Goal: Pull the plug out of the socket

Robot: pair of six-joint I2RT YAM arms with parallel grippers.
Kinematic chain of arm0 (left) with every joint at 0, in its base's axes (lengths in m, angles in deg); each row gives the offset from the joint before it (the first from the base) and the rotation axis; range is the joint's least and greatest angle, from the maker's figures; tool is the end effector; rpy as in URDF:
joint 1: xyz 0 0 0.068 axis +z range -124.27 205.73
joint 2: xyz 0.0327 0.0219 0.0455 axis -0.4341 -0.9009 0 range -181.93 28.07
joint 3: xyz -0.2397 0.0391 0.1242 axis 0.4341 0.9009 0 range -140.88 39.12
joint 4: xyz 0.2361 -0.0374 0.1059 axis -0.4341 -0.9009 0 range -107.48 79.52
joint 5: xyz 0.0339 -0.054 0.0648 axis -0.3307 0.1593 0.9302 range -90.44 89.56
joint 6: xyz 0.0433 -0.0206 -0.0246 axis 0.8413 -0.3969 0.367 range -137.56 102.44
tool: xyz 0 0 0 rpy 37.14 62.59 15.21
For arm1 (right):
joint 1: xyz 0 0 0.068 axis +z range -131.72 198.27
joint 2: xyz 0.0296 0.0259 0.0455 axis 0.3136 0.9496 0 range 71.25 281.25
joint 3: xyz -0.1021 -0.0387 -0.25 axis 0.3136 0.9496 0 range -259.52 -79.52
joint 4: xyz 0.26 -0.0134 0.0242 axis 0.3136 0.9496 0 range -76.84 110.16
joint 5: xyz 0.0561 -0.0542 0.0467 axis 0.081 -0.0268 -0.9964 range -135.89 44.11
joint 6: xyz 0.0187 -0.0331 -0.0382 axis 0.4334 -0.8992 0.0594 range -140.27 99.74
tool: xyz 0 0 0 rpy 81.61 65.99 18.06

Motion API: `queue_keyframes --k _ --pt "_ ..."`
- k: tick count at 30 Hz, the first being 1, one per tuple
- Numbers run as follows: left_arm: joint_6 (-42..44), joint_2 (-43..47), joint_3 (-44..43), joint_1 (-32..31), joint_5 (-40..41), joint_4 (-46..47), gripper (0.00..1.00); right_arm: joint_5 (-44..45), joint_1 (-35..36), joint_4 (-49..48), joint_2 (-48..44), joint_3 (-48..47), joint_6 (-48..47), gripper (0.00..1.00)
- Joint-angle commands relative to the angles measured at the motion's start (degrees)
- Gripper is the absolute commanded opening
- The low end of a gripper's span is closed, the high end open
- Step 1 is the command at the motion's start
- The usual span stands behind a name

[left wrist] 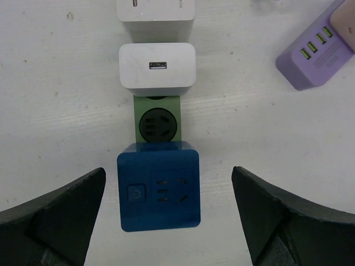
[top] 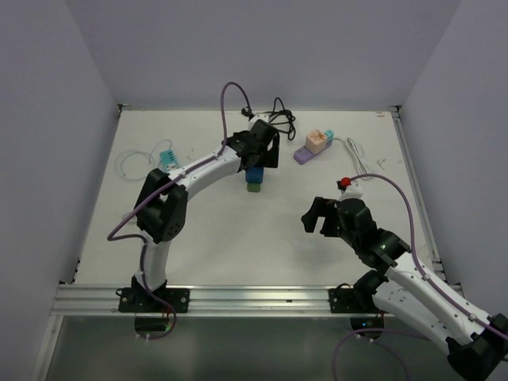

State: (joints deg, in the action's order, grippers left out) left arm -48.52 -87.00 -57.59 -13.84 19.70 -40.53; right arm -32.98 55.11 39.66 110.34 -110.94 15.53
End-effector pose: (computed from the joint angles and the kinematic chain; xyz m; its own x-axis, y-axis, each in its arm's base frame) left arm 0.3581 -0.2801 0.2521 -0.7114 -0.0388 -0.7017 0.0652 0.9905 -0.1208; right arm 0.1295 0.0871 0.2458 -0.6199 0.2480 -0.7445 -0.0911 0.9196 0.3822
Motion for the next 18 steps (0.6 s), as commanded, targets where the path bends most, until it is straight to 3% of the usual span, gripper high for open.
queue_keyframes --k 1,7,11,15,18 --pt "-0.68 -3.32 -3.4 0.2 5.25 -3.53 0.99 -1.04 -0.1 -0.13 -1.3 0.74 0.6 0.95" --pt "-0.59 -5.43 -2.35 0.2 7.02 -3.62 0.98 -1.22 -0.1 -0.66 -1.91 1.8 0.51 0.95" --pt "-0.59 -5.7 -1.03 0.2 4.91 -2.57 0.92 -1.65 -0.1 -0.75 -1.65 1.8 0.51 0.94" --pt "-0.86 -4.73 2.21 0.11 3.07 -1.51 0.73 -1.66 -0.1 -0.75 -1.91 1.71 0.6 0.94" --pt "-1.56 -2.63 6.51 -0.07 2.01 -0.03 0.64 -1.48 -0.1 -1.01 -1.91 1.97 0.68 0.94"
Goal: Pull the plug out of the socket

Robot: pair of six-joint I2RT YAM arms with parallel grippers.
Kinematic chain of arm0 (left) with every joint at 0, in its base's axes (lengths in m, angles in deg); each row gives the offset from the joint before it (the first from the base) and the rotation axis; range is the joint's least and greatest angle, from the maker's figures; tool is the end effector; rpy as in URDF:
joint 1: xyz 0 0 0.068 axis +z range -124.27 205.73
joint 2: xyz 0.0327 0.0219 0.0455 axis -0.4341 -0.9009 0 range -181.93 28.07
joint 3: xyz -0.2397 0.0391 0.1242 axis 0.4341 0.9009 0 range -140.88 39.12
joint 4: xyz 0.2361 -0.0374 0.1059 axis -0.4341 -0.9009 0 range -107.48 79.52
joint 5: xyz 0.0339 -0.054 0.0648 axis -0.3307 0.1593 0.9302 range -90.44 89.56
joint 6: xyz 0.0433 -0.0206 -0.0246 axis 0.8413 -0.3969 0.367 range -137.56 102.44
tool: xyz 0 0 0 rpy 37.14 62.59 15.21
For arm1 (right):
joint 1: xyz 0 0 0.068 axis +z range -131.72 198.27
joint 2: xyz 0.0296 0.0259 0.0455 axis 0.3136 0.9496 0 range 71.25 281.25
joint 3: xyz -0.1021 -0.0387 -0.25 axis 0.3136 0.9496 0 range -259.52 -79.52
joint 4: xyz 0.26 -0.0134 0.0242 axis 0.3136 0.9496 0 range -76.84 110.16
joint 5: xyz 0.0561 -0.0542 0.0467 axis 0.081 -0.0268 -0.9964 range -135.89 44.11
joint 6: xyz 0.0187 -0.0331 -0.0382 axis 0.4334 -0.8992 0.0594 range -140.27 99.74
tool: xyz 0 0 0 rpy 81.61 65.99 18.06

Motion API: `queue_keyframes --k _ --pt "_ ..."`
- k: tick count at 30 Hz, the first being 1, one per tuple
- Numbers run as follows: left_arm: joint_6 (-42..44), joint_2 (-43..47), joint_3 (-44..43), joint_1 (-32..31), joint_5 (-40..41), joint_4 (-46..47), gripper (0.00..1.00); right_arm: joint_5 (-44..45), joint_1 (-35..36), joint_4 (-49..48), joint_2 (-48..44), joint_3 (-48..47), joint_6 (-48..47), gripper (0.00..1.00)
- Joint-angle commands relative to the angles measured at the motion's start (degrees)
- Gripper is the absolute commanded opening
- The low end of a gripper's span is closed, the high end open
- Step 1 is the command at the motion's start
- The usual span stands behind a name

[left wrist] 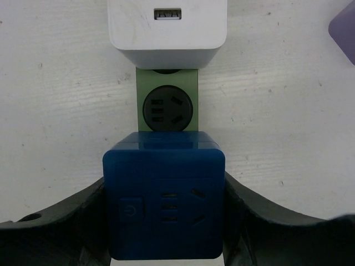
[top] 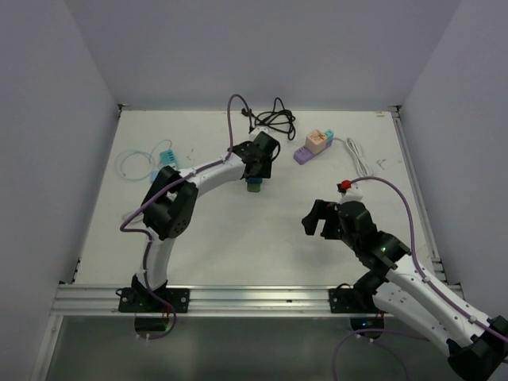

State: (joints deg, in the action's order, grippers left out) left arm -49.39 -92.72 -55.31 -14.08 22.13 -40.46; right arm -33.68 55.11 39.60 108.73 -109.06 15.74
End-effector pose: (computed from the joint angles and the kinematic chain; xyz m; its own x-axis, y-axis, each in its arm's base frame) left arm 0.3624 -0.2844 0.1963 -0.7688 0.0067 -0.6394 0.0262 0.9994 -0.0210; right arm 0.1255 0.0847 0.2384 -0.6279 0.2475 -0.7379 -0.0954 0.9165 0.3886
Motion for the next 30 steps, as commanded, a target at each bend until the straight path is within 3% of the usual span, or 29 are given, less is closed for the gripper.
queue_keyframes --k 1,14,23,30 --pt "-0.77 3.72 5.65 0.09 -0.68 0.53 0.62 -0.87 -0.1 -1.21 -0.21 0.1 0.55 0.94" --pt "-4.46 21.46 28.68 -2.64 -7.36 4.49 0.29 -3.5 -0.01 -3.49 1.9 0.71 1.26 0.92" --pt "-8.33 32.89 40.46 -4.66 -13.86 5.8 0.24 -6.58 -0.01 -6.13 3.92 1.33 2.22 0.91" --pt "-12.11 35.71 47.76 -6.86 -19.83 11.25 0.23 -8.25 -0.01 -7.8 4.89 2.03 2.57 0.91"
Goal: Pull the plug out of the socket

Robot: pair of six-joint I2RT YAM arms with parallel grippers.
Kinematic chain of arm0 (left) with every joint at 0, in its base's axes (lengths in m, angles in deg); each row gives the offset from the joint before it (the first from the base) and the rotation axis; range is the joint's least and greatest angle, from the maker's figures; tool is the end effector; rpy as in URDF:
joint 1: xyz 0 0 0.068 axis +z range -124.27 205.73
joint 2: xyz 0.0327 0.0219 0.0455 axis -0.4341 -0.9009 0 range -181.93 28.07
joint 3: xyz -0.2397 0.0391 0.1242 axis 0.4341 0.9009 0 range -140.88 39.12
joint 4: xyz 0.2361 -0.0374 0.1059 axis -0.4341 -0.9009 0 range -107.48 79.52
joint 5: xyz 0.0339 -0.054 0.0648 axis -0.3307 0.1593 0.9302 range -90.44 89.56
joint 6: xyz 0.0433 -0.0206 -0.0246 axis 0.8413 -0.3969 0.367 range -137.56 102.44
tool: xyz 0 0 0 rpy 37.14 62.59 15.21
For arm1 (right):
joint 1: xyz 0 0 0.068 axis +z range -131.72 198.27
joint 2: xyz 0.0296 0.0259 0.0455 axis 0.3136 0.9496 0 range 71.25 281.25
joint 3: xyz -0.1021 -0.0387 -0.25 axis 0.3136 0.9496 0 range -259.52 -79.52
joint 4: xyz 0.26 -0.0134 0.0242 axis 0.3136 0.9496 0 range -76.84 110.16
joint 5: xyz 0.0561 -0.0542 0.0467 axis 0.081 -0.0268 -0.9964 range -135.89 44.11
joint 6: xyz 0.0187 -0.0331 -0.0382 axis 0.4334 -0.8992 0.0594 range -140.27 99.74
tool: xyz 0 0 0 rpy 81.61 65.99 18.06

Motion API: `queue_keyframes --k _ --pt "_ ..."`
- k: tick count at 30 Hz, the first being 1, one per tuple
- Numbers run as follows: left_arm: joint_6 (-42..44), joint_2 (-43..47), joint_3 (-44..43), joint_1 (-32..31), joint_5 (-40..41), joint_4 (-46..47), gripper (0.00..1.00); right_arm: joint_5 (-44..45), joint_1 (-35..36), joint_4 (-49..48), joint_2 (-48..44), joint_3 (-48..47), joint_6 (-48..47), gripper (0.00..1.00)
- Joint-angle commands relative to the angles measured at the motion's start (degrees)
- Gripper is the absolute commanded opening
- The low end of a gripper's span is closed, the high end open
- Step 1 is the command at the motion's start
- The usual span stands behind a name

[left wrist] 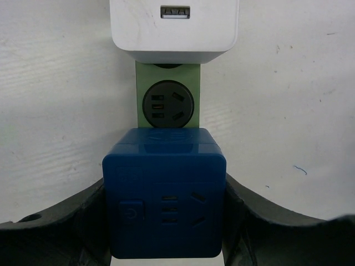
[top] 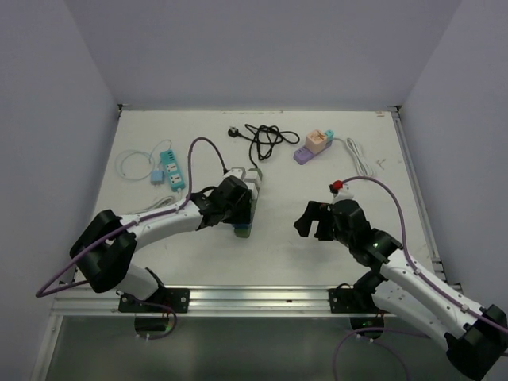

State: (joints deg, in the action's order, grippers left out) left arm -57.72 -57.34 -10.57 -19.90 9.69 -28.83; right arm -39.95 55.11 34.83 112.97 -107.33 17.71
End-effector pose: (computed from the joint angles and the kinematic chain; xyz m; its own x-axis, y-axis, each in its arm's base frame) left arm 0.2119 -0.2078 0.1941 -0.8400 -0.0493 -0.5403 0.1174 0.9558 -0.2697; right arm 0.1336 0.0955 0.2250 -0.6926 0.2459 -0.6782 -0.1305 0.8819 0.4530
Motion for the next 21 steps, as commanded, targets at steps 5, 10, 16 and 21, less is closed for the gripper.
queue_keyframes --k 5,10,16,21 --pt "-4.22 0.15 0.92 -1.04 -9.42 2.52 0.22 -3.82 -0.01 -4.53 2.49 0.57 0.96 0.91" --pt "-4.83 -1.07 -1.63 -0.61 -13.03 5.95 0.22 -5.32 -0.01 -7.69 5.13 1.44 3.32 0.91" --pt "-7.29 -2.92 -2.34 2.2 -16.72 9.73 0.21 -8.13 -0.1 -13.05 9.78 2.24 5.88 0.91" --pt "-10.37 -4.15 -4.18 2.91 -13.48 9.91 0.2 -9.53 -0.01 -16.12 13.13 1.71 6.14 0.88"
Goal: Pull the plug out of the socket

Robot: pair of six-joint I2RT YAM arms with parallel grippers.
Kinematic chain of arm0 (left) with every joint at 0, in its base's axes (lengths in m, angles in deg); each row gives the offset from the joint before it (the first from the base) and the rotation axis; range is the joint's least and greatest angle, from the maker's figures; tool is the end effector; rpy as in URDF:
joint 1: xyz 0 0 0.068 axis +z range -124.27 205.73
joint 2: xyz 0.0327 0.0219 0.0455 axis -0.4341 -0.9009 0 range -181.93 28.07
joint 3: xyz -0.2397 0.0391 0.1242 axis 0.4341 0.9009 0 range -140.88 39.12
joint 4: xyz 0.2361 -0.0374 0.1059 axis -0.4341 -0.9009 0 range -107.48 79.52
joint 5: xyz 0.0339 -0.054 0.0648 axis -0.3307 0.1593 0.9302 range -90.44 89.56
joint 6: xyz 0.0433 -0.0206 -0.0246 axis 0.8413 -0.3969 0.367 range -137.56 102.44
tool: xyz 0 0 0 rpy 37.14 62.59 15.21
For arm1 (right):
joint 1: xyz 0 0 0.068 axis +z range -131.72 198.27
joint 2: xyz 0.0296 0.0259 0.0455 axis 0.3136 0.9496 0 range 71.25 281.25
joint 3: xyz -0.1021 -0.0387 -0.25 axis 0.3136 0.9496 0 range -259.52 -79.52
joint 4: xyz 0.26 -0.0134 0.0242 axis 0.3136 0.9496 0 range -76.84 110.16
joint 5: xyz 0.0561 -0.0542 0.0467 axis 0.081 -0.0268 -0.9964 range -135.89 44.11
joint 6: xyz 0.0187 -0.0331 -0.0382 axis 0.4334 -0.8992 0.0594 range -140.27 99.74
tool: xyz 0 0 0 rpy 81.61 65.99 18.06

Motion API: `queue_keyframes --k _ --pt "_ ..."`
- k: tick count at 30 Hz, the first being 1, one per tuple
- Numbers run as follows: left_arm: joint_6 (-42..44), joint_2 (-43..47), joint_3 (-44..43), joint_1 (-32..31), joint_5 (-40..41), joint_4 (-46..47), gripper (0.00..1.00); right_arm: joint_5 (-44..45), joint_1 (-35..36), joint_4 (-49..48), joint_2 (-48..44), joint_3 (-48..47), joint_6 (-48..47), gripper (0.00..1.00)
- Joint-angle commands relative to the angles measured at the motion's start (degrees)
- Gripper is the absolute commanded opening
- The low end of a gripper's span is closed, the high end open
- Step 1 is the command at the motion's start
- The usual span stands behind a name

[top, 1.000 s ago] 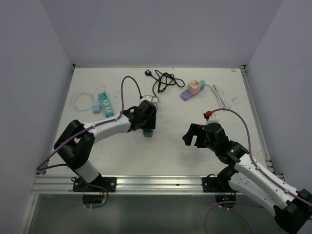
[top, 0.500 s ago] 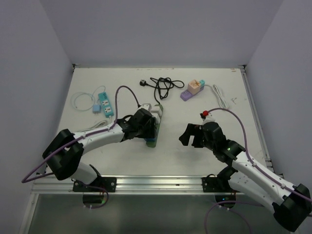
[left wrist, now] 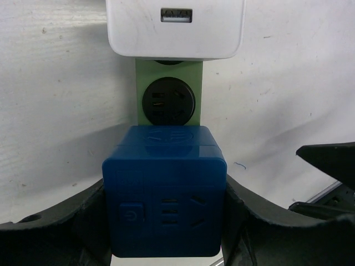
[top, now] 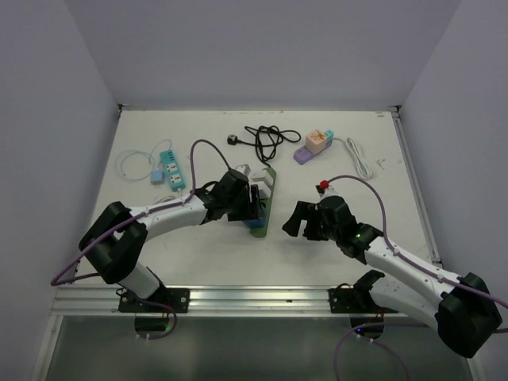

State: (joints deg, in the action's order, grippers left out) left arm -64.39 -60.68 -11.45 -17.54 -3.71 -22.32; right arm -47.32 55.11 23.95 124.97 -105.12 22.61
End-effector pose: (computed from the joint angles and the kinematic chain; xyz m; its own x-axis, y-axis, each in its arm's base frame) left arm 0.2274 -0.2169 0.1892 -0.9003 -0.1526 -0.4077 0.0795 0.8632 -0.4986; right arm 0.1543 0.1167 0.1950 -0.7868 0.2605 -0.5596 -0.1086 0.8340 0.5409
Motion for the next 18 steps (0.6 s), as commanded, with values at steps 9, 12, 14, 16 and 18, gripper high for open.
queue_keyframes --k 9,12,14,16,18 --pt "-8.45 -4.41 -8.49 -1.2 5.27 3.58 0.2 -5.6 0.6 -13.85 10.17 -0.85 3.36 0.83" --pt "-10.03 -5.03 -8.76 -1.82 6.52 4.19 0.2 -5.87 2.26 -16.83 13.33 -0.85 3.71 0.82" --pt "-10.56 -5.38 -8.76 -2.0 6.69 4.89 0.2 -5.95 2.8 -19.21 14.75 -0.24 4.06 0.81" --pt "-11.52 -5.82 -8.67 -2.44 6.96 5.5 0.2 -6.48 2.97 -23.34 17.12 0.29 4.5 0.79" --pt "-11.97 -6.17 -8.5 -2.96 6.7 6.65 0.2 -6.3 2.97 -26.67 18.7 0.55 4.41 0.78"
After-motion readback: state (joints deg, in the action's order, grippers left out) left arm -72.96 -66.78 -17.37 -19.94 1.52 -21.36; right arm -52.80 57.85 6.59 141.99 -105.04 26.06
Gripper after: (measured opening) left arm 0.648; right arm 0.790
